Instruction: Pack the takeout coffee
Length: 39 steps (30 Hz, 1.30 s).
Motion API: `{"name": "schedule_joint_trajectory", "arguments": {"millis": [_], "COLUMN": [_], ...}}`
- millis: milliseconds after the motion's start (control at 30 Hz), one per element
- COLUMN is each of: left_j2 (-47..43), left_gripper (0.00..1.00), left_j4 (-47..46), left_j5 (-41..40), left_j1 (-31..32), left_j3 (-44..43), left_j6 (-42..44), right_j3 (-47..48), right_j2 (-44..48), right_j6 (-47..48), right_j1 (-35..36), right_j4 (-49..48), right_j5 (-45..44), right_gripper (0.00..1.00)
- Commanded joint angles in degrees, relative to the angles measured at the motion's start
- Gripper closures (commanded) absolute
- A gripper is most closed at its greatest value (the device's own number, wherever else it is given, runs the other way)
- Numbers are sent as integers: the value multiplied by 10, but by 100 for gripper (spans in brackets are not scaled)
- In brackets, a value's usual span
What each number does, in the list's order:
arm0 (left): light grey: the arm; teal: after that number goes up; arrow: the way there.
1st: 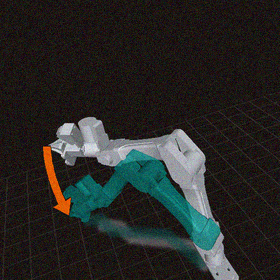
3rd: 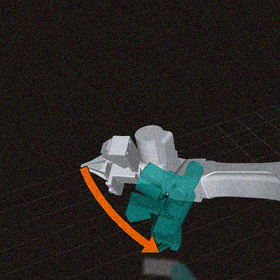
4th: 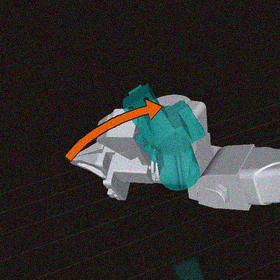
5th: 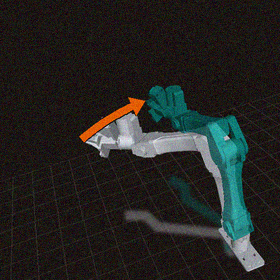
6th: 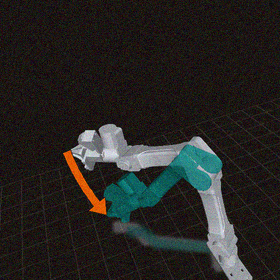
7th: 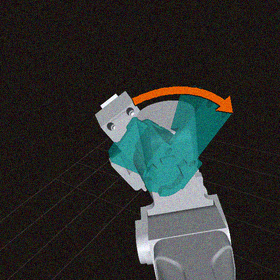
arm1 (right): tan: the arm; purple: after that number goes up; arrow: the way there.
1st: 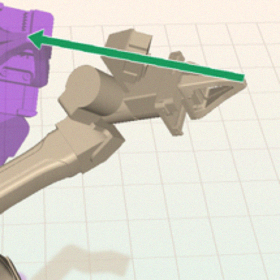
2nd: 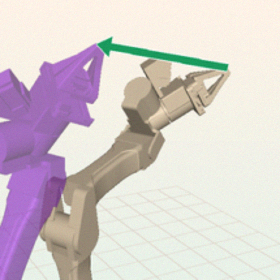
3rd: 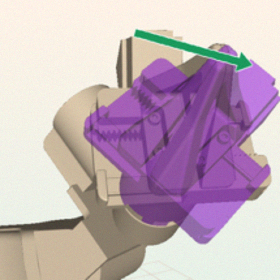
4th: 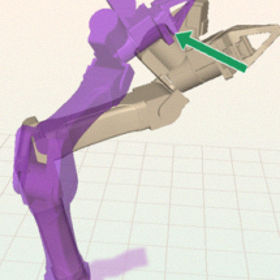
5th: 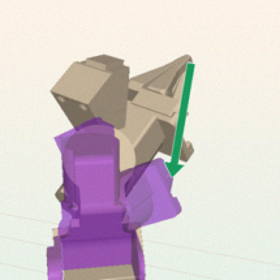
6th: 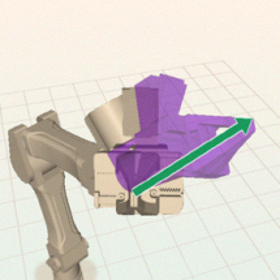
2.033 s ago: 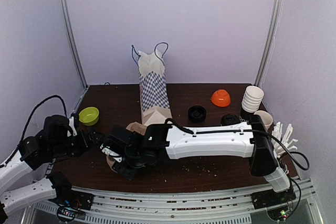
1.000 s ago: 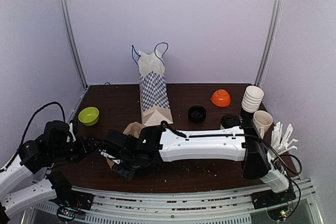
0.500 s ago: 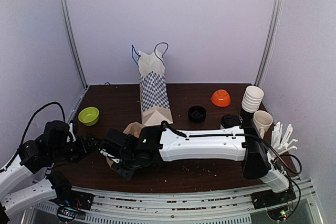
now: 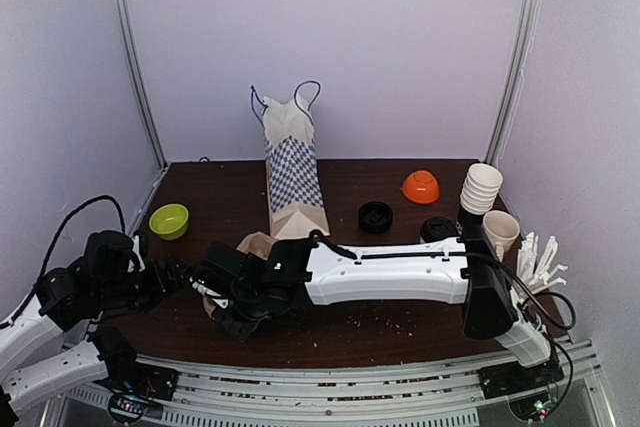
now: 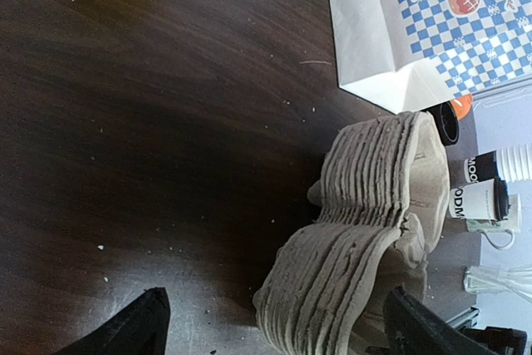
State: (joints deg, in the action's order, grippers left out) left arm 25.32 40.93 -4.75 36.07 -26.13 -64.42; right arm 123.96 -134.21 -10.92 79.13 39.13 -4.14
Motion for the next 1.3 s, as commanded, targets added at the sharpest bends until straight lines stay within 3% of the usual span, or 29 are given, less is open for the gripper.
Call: {"name": "schedule_joint_trajectory", "arguments": {"millis": [0,533,867,1267], "left_j2": [-5,-2,-16,-9], "left_gripper": [7,7,6,6], "left_j4": [-8,-8,-46,-121], "left_j5": [5,13,116,159], "left_j1": [2,2,2,2], "left_j3": [4,5,33,66], "left_j6": [-1,1,-9,-4], "right_j3": [-20,-71,-123,-186], "right_j2": [41,84,103,149], "right_j6": [-13,-41,-62,-93], "right_j1": [-12,-29,-37,-51], "right_j4": [-9,-64,-98,-157], "right_j5": [-1,36,36,48], "right_gripper": [74,78,79,80]}}
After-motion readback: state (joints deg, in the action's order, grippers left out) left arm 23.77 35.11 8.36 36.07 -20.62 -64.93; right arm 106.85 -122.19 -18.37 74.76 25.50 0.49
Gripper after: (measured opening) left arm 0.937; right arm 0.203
